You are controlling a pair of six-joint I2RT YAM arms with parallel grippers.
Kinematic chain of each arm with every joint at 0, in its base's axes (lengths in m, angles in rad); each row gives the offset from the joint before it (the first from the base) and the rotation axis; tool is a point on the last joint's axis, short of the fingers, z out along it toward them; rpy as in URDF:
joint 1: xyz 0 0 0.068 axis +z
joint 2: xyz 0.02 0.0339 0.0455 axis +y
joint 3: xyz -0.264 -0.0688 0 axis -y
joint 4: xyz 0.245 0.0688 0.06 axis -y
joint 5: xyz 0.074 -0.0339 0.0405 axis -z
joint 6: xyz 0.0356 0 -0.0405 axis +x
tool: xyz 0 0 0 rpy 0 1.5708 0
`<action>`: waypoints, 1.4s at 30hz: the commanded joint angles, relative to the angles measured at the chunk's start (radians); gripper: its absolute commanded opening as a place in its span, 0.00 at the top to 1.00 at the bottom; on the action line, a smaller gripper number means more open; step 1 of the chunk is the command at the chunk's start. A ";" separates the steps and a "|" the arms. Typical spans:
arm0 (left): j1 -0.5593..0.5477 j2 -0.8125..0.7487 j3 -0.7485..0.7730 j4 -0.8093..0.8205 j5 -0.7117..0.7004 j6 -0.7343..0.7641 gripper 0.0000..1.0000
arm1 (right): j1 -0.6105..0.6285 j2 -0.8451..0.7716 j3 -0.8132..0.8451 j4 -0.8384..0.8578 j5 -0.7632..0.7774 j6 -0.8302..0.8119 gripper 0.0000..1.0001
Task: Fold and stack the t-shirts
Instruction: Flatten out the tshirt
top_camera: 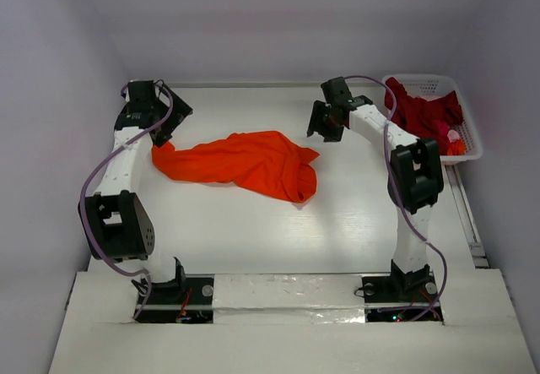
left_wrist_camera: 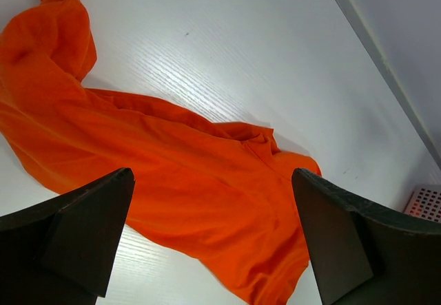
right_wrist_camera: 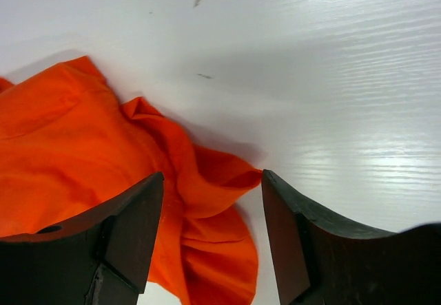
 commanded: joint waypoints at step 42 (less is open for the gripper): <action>-0.004 -0.002 0.048 0.001 -0.004 0.014 0.01 | 0.049 0.044 -0.059 0.035 -0.109 -0.057 0.39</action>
